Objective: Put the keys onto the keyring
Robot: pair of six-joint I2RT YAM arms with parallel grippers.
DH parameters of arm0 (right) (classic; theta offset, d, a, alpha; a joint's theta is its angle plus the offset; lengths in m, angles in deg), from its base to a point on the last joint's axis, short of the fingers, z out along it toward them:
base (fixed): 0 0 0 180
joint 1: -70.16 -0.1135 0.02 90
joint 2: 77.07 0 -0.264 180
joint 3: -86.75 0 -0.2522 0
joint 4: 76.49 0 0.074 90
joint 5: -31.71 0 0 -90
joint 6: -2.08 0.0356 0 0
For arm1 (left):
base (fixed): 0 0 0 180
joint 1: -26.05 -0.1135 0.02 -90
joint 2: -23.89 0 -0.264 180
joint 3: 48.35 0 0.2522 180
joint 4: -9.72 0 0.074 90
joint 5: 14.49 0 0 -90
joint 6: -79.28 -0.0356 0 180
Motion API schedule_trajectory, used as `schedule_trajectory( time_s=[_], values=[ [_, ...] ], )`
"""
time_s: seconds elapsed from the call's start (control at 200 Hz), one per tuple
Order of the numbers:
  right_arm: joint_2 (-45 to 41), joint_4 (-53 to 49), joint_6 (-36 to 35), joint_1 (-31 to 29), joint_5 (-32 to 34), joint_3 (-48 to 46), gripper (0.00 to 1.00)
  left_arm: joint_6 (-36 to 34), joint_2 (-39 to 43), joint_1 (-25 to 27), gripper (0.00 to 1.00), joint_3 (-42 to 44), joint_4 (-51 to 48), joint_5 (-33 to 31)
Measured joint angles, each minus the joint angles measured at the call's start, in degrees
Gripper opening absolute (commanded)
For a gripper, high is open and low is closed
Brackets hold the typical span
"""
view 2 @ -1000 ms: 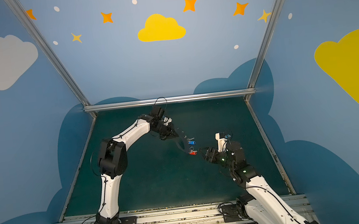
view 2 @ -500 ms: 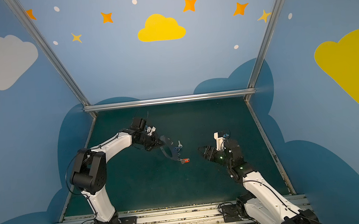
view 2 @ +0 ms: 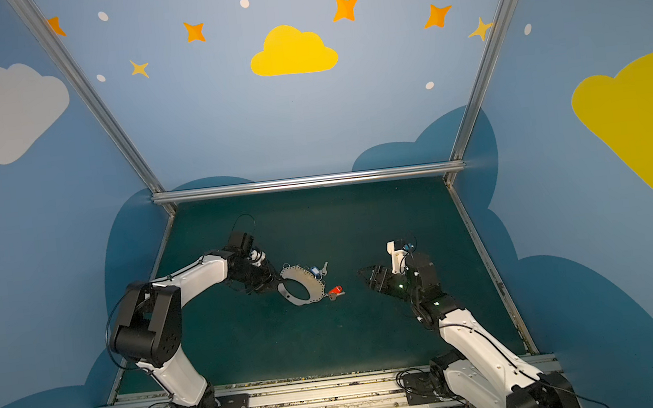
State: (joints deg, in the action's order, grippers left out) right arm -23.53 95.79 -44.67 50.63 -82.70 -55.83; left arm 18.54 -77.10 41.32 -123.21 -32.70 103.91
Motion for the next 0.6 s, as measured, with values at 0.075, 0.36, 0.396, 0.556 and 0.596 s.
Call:
schedule_trajectory(
  time_s=[0.075,0.36,0.396,0.556,0.596],
  values=[
    [1.57,-0.5,-0.26,-0.02,-0.31,0.33,0.71,-0.17,1.55,-0.02,0.58,0.94,-1.99,-3.89],
    [7.21,-9.9,-5.07,-0.07,2.67,8.79,0.84,0.31,14.23,-0.2,1.0,0.85,-6.47,-15.8],
    [8.22,-11.58,-6.05,-0.07,3.37,10.49,0.84,0.31,15.15,-0.28,1.0,0.26,-7.06,-17.31],
    [12.39,-19.52,-9.94,-0.07,8.11,17.42,0.84,1.11,18.29,-0.81,1.0,-1.38,-9.09,-25.97],
    [13.35,-21.99,-11.13,-0.07,10.45,19.47,0.84,1.25,19.19,-1.09,1.0,-1.38,-9.29,-28.65]
  ],
)
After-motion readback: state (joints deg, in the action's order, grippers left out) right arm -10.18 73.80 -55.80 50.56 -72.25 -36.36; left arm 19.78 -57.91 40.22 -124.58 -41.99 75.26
